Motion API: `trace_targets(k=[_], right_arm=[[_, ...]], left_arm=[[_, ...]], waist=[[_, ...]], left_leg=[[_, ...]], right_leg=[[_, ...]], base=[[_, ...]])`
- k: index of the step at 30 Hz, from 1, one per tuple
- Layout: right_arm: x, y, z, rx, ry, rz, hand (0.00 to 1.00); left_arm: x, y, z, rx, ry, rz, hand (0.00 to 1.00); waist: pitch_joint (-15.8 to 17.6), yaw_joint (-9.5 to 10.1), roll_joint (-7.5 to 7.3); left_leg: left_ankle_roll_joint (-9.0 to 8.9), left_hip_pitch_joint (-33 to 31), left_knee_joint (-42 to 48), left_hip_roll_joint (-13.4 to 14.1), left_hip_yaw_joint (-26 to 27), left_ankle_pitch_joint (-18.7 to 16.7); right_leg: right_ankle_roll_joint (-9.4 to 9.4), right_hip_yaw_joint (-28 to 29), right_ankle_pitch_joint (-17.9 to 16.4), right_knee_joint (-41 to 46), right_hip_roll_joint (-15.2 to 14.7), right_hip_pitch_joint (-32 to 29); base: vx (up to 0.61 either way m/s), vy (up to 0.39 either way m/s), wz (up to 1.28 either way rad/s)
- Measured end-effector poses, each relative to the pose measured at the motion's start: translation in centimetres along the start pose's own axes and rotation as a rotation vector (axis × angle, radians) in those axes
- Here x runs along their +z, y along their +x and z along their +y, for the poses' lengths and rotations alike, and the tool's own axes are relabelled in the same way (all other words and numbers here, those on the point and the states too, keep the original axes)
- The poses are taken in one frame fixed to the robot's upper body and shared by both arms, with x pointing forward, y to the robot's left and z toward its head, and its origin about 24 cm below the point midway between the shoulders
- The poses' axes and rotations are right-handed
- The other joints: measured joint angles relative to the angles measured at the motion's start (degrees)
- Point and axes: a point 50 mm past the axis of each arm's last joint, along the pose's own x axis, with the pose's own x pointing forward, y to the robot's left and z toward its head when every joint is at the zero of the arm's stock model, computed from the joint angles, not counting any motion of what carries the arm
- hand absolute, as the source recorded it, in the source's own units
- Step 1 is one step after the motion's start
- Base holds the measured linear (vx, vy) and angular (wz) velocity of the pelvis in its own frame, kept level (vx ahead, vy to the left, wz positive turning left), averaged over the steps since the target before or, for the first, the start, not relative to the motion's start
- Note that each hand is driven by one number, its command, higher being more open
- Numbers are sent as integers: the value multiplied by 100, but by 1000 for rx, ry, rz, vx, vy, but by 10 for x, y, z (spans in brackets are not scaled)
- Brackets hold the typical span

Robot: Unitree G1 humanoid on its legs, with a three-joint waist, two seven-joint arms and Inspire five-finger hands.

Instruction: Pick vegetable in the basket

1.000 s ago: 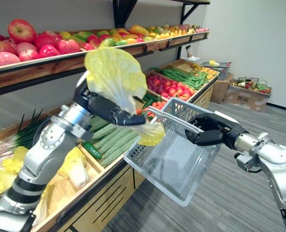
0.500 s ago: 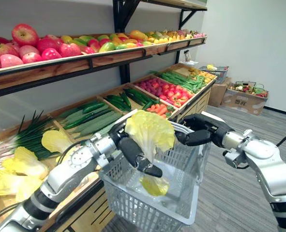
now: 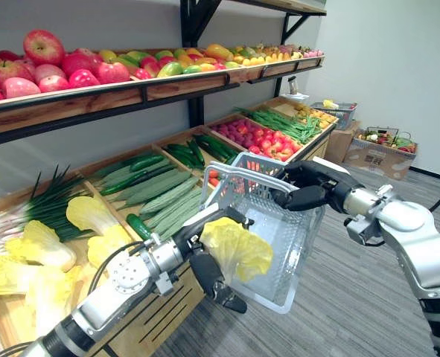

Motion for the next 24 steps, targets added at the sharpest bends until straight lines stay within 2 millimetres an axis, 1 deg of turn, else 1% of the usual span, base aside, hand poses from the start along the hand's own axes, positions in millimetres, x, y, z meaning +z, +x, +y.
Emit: trace_targets(k=[4, 7, 9, 12, 15, 17, 18, 19, 21, 22, 24], right_arm=[[-4, 0, -2, -8, 12, 13, 0], [-6, 0, -4, -13, 17, 28, 0], [-9, 0, -7, -21, 26, 50, 0], [-11, 0, -10, -31, 41, 63, 0], [-6, 2, -14, -33, 37, 48, 0], [0, 4, -15, -24, 30, 27, 0], [3, 5, -15, -6, 34, 10, 0], [9, 9, -6, 56, 31, -13, 0], [8, 10, -3, 77, 32, -12, 0], [8, 11, -1, 88, 32, -8, 0], [6, 13, 2, 102, 31, -1, 0]], left_arm=[[15, 1, 0, 67, 96, -147, 0], [24, 1, -1, 105, 155, -214, 0], [34, 2, -3, 119, 192, -266, 0], [40, 4, -6, 130, 197, -294, 0], [37, 7, -7, 135, 197, -257, 0], [31, 9, -8, 131, 205, -203, 0], [22, 10, -8, 131, 206, -148, 0], [6, 11, -10, 130, 221, -44, 0], [2, 12, -14, 105, 232, -15, 0], [0, 12, -17, 89, 233, -9, 100], [-1, 15, -18, 63, 241, -5, 100]], waist=[[-2, -17, -29], [2, -22, -37], [7, -23, -48], [13, -24, -61], [11, -25, -70], [11, -29, -72], [9, -36, -77], [8, -47, -81], [7, -40, -83], [7, -43, -83], [7, -52, -82]], left_leg=[[0, -1, -5, 0, -1, 0], [0, -6, -4, 0, -1, 0], [0, -7, -3, 0, -1, 0], [0, -7, -1, -2, -1, 0], [0, -9, 0, -2, 1, 0], [0, -11, 2, -2, 7, 0], [0, -15, 3, -2, 19, 0], [-1, -20, -5, -2, 66, 0], [-2, -22, -10, -2, 86, -1], [-2, -18, -12, -2, 95, -1], [-3, -9, -14, -3, 107, -1]], right_leg=[[0, -2, 0, -2, -1, -1], [0, -1, 0, -1, -1, -6], [0, -1, 0, 1, 0, -7], [0, 0, 0, 7, -1, -9], [0, 2, -1, 10, 0, -15], [0, 6, 0, 10, 2, -22], [0, 15, 0, 11, 5, -33], [0, 54, 0, 13, 21, -66], [-2, 77, 2, 19, 30, -82], [-2, 85, 2, 20, 34, -83], [-2, 99, 2, 24, 38, -83]], base=[[17, 13, 0], [0, 0, 0], [0, 0, 0], [0, 0, 0], [0, 0, 0], [0, 0, 0], [0, 0, -9], [0, 0, -11], [0, 0, -8], [0, 0, 0], [1, 2, -2]])
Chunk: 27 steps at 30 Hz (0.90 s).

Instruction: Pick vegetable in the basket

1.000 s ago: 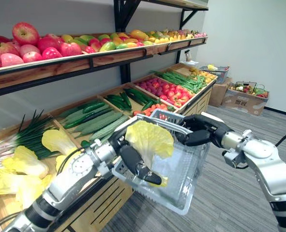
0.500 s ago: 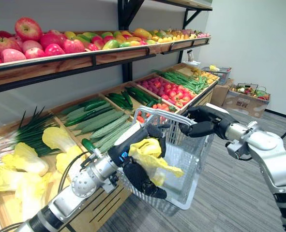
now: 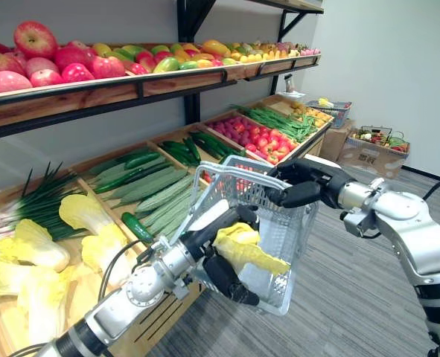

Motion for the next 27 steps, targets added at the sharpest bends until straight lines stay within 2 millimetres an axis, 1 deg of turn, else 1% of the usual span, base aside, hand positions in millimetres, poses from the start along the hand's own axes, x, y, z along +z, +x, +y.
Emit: trace_targets(k=[4, 7, 8, 10, 12, 14, 15, 18, 21, 23, 25, 27], right_arm=[[-3, 5, 7, 40, 11, 3, 0], [-2, 8, 16, 91, 0, 0, 0], [-2, 9, 18, 96, -1, -3, 0], [-1, 9, 18, 106, -1, -4, 0], [-1, 9, 18, 105, -4, -2, 0], [-1, 8, 16, 94, -11, 2, 0], [3, 3, 11, 82, -7, -18, 0], [6, 1, 8, 74, -2, -33, 0], [5, -1, 5, 65, -8, -18, 0], [1, -1, 1, 49, 2, 1, 0], [-2, -2, -1, 35, 7, 14, 0], [-5, -2, -1, 34, 14, 25, 0]], left_arm=[[-7, 10, -1, -105, 47, 53, 100], [-24, 11, 1, -141, 61, 183, 100], [-27, 11, 2, -143, 68, 201, 100], [-32, 11, 17, -154, 134, 242, 100], [-29, 13, 30, -172, 194, 238, 100], [-13, 17, 55, -235, 331, 197, 100], [8, 17, 73, -325, 435, 161, 100], [20, 19, 87, -419, 469, 159, 100], [37, 21, 84, -538, 514, 124, 100], [53, 23, 74, -656, 452, 87, 100], [58, 21, 68, -739, 406, 79, 100], [56, 16, 68, -783, 380, 111, 100]], waist=[[-1, -21, 2], [-5, -71, 9], [-5, -83, 9], [-11, -136, 19], [-23, -140, 37], [-49, -129, 83], [-71, -121, 152], [-90, -119, 189], [-92, -70, 194], [-113, -29, 232], [-122, 2, 252], [-127, 4, 272]], left_leg=[[-5, 48, -2, -8, 74, -4], [-11, 84, 0, -6, 162, -6], [-13, 87, 2, -5, 166, -6], [-20, 90, 2, 0, 171, -2], [-22, 90, 2, 3, 170, -1], [-26, 87, -9, 5, 159, 2], [-27, 84, -29, 5, 122, 3], [-26, 80, -13, 1, 39, 3], [-25, 56, -6, -11, 7, 4], [-24, 55, -7, -14, -31, 4], [-24, 47, -6, -13, -40, 4], [-25, 41, -3, -8, -64, 5]], right_leg=[[1, 71, 0, 22, 20, -3], [-3, 150, 13, 27, 48, -16], [-4, 162, 16, 26, 53, -21], [-6, 167, 20, 26, 58, -21], [-7, 166, 21, 26, 60, -21], [-7, 156, 21, 27, 58, -19], [-6, 110, 18, 27, 46, -4], [-8, 25, 9, 23, 13, 46], [-5, -24, -5, 22, -18, 55], [-8, -74, -21, 21, -36, 75], [-8, -85, -21, 15, -40, 76], [-8, -94, -21, 7, -38, 76]], base=[[3, 16, -9], [5, 15, -13], [6, 7, -9], [5, 4, -2], [0, 0, 0], [49, 30, 6], [68, 44, 13], [26, 26, 15], [3, 21, 10], [17, 24, 9], [13, 11, 3], [0, 0, 0]])
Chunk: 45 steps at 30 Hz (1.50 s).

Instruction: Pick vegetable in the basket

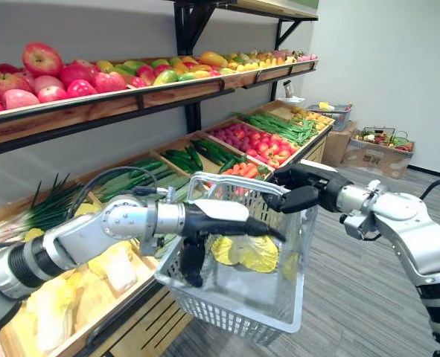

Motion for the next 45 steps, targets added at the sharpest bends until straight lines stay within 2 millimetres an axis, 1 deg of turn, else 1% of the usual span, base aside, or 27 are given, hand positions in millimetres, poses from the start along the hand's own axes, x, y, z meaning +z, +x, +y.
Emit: trace_targets(k=[2, 3, 4, 9, 12, 14, 15, 16, 18, 20, 22, 24, 25, 26, 27, 28, 30, 31, 32, 33, 35, 39, 40, 41, 42, 43, 45], right_arm=[[-5, -1, 2, 2, 9, 17, 0], [-26, -5, 8, -10, 47, 82, 0], [-31, -6, 9, -18, 56, 98, 0], [-39, -13, 7, -48, 84, 114, 0], [-52, -34, -1, -146, 138, 119, 0], [-62, -50, -6, -231, 183, 112, 0], [-68, -61, -7, -280, 211, 110, 0], [-72, -66, -7, -304, 223, 111, 0], [-85, -81, -5, -376, 271, 123, 0], [-94, -91, 1, -417, 289, 146, 0], [-104, -101, 6, -445, 318, 179, 0], [-115, -117, 10, -496, 350, 217, 0], [-118, -120, 10, -514, 359, 221, 0], [-123, -125, 11, -543, 384, 225, 0], [-125, -127, 11, -555, 397, 226, 0], [-131, -130, 12, -580, 428, 228, 0], [-143, -133, 19, -617, 496, 230, 0], [-147, -133, 22, -623, 517, 230, 0], [-178, -131, 54, -696, 703, 265, 0], [-184, -131, 63, -715, 741, 276, 0], [-191, -132, 75, -734, 789, 300, 0], [-200, -131, 91, -758, 849, 312, 0], [-206, -129, 101, -782, 884, 316, 0], [-218, -124, 120, -823, 942, 340, 0], [-224, -122, 131, -842, 984, 357, 0], [-235, -118, 155, -869, 1064, 407, 0], [-252, -107, 197, -838, 1190, 534, 0]], left_arm=[[-5, -4, -4, -33, -44, 22, 100], [-12, -13, -9, -51, -128, 46, 100], [-9, -14, -9, -32, -136, 36, 100], [-2, -22, -8, 48, -168, -18, 100], [-6, -52, 5, 314, -203, -34, 100], [-11, -85, 12, 519, -201, -14, 100], [-13, -103, 11, 619, -207, -5, 100], [-14, -112, 10, 665, -208, 3, 100], [-19, -138, -3, 798, -237, 21, 100], [-23, -156, -19, 900, -271, 40, 100], [-27, -176, -39, 1029, -311, 72, 100], [-32, -204, -60, 1209, -332, 126, 100], [-34, -212, -66, 1269, -338, 142, 100], [-38, -228, -81, 1408, -361, 173, 100], [-40, -236, -88, 1471, -372, 188, 100], [-44, -251, -101, 1611, -388, 222, 100], [-50, -275, -134, 1893, -434, 277, 100], [-51, -280, -143, 1968, -445, 291, 100], [-51, -292, -227, 2529, -541, 489, 100], [-47, -290, -244, 2624, -548, 547, 100], [-40, -288, -262, 2746, -535, 611, 100], [-29, -279, -289, 2861, -501, 705, 100], [-29, -271, -299, 2899, -523, 746, 100], [-33, -255, -316, 2948, -586, 838, 100], [-36, -246, -324, -2927, 635, -864, 100], [-42, -222, -343, -2792, 749, -878, 100], [-51, -183, -375, -2558, 990, -941, 100]], waist=[[-6, 4, 8], [-5, 60, 8], [-3, 78, 11], [18, 115, 10], [46, 185, 6], [86, 243, 3], [100, 282, -2], [105, 306, -8], [163, 363, -32], [216, 377, -65], [258, 456, -101], [312, 492, -112], [323, 492, -107], [327, 492, -97], [328, 492, -95], [328, 492, -96], [327, 497, -95], [327, 497, -95], [323, 516, -120], [312, 543, -138], [293, 663, -173], [278, 699, -187], [278, 698, -185], [258, 688, -194], [248, 687, -209], [215, 697, -199], [218, 724, -219]], left_leg=[[0, -10, 3, 1, -24, 0], [0, -56, 18, 0, -99, 0], [0, -68, 20, 2, -114, 0], [0, -93, 23, 13, -155, -1], [0, -173, 73, 39, -267, -2], [0, -198, 94, 64, -330, -2], [1, -221, 103, 72, -370, -1], [1, -233, 107, 75, -388, -1], [1, -234, 118, 86, -454, -2], [5, -246, 130, 97, -554, -4], [7, -279, 132, 100, -593, -5], [11, -373, 135, 87, -718, -4], [15, -391, 131, 79, -757, -1], [20, -419, 121, 70, -780, 2], [21, -440, 118, 66, -796, 3], [39, -465, 106, 51, -857, 16], [55, -531, 88, 35, -927, 25], [57, -538, 84, 33, -948, 26], [100, -528, 50, -25, -1177, 46], [108, -516, 34, -34, -1189, 48], [115, -518, 26, -39, -1234, 52], [138, -530, 48, -57, -1371, 69], [139, -528, 60, -54, -1406, 69], [142, -527, 60, -50, -1483, 66], [146, -525, 55, -50, -1515, 63], [149, -522, 56, -52, -1572, 59], [148, -524, 75, -48, -1678, 60]], right_leg=[[0, -16, 0, -2, -5, 5], [-2, -83, -2, -10, -30, 8], [-4, -100, -2, -13, -33, 7], [-17, -151, -13, -11, -37, 9], [-39, -243, -33, -6, -45, 9], [-57, -311, -46, -3, -40, 29], [-62, -339, -50, -4, -40, 31], [-66, -354, -53, -4, -41, 31], [-79, -419, -72, -8, -49, 83], [-90, -515, -104, -9, -60, 129], [-97, -552, -114, -18, -65, 123], [-118, -658, -145, -19, -96, 112], [-116, -683, -153, -19, -106, 109], [-116, -690, -155, -23, -111, 86], [-116, -701, -156, -26, -117, 72], [-116, -737, -156, -27, -131, 49], [-118, -789, -157, -26, -147, 35], [-122, -803, -159, -25, -150, 34], [-111, -991, -232, -17, -236, 157], [-108, -1005, -246, -20, -247, 171], [-105, -1060, -263, -24, -262, 196], [-106, -1192, -278, -21, -307, 256], [-108, -1239, -280, -26, -317, 299], [-115, -1316, -310, -31, -328, 374], [-115, -1364, -330, -31, -337, 403], [-105, -1440, -359, -20, -354, 446], [-104, -1544, -390, -18, -367, 517]], base=[[25, 23, 8], [61, 54, 17], [57, 51, 16], [24, 18, 5], [15, 7, 15], [13, 0, 13], [14, 0, 15], [22, 5, 14], [22, 8, 19], [11, 6, 21], [20, 10, 10], [22, 8, 22], [28, 11, 21], [29, 12, 10], [38, 15, 10], [46, 11, 12], [39, 13, 12], [24, 42, 43], [12, 49, 42], [13, 48, 41], [-9, 11, 14], [1, 5, 18], [-22, 4, 21], [-25, 3, 25], [-32, 0, 33], [-22, -2, 25], [-23, -6, 27]])
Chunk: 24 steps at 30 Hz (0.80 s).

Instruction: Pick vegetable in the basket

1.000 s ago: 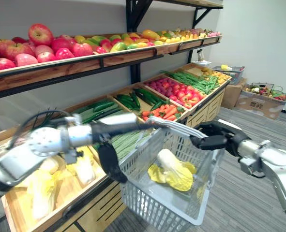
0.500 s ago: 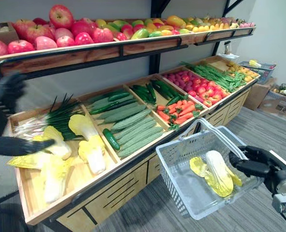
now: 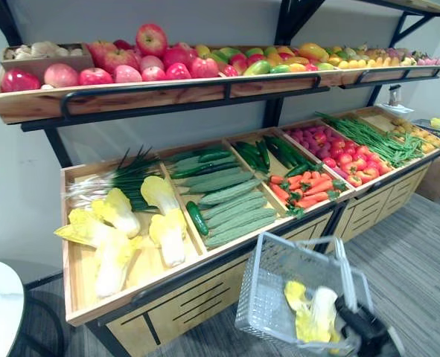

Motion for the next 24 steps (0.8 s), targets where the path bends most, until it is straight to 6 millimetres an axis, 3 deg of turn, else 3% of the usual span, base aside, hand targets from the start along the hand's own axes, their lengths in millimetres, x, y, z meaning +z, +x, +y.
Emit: trace_targets(k=[4, 8, 16, 24], right_arm=[[-60, 3, 6, -36, 83, 209, 0], [-90, 1, 0, -96, 167, 270, 0], [-121, -3, -6, -160, 220, 335, 0], [-121, 3, -3, -138, 146, 362, 0]], left_arm=[[-53, -21, 11, -12, 86, 283, 100], [-83, -36, 28, -9, 102, 459, 100], [-129, -80, 61, -61, 246, 811, 100], [-144, -93, 46, -354, 420, 1014, 100]], waist=[[19, 147, -8], [23, 137, 39], [50, 127, 83], [186, 116, 176]], left_leg=[[-2, -20, 2, -2, -79, 0], [-4, -1, -66, -23, -112, 1], [-21, 200, -250, -2, 58, 11], [-34, 360, -304, 15, 271, 5]], right_leg=[[0, -103, -24, -9, -18, 56], [-2, -143, -48, -43, -35, 81], [-16, -34, -98, -42, 25, 98], [-19, 153, -99, -12, 82, 83]], base=[[-8, -6, 14], [5, 2, 4], [35, 6, -8], [-8, 7, -13]])
